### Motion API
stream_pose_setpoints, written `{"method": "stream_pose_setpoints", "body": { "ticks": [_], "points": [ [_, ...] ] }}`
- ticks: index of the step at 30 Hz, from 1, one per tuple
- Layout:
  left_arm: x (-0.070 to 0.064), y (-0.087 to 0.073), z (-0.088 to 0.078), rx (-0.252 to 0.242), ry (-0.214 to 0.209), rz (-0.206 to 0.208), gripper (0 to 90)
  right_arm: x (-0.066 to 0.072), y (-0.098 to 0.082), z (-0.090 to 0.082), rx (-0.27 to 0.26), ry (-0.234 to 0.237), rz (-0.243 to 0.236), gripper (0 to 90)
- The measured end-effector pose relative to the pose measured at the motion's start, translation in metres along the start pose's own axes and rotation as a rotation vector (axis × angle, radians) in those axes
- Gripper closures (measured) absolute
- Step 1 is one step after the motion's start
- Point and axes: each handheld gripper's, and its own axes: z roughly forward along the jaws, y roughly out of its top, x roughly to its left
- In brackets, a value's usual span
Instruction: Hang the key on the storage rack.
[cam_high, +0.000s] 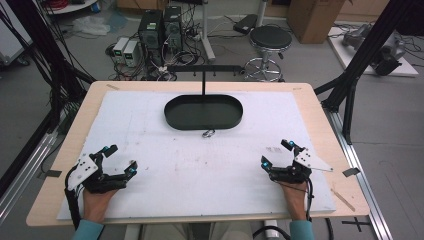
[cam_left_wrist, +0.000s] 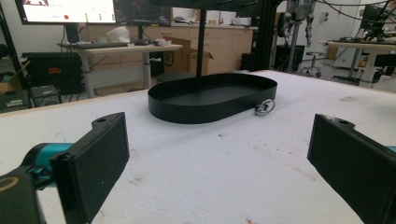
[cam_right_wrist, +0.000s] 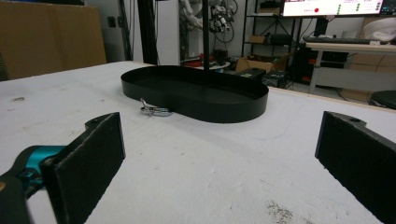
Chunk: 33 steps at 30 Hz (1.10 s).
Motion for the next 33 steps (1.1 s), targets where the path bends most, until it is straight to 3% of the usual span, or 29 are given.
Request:
{"method": "stream_pose_setpoints", "body": {
  "ticks": [9, 25, 26, 29, 33],
  "points": [
    [0.0, 0.0, -0.001, -0.005, 0.0, 0.002, 6.0, 0.002, 0.0, 0.001, 0.002, -0.012, -0.031, 0.8],
    [0.0, 0.0, -0.001, -0.01, 0.0, -0.002, 6.0, 0.0, 0.002, 0.003, 0.013, 0.0, 0.002, 0.8],
    [0.0, 0.0, -0.001, -0.01, 0.0, -0.002, 6.0, 0.001, 0.006, 0.006, 0.018, 0.025, 0.0, 0.8],
    [0.0, 0.0, -0.001, -0.008, 0.0, -0.003, 6.0, 0.002, 0.016, 0.01, 0.031, 0.033, -0.022, 0.8],
    [0.0, 0.0, 0.0, -0.006, 0.001, -0.003, 6.0, 0.004, 0.049, 0.033, 0.098, 0.109, -0.058, 0.8]
  ]
}}
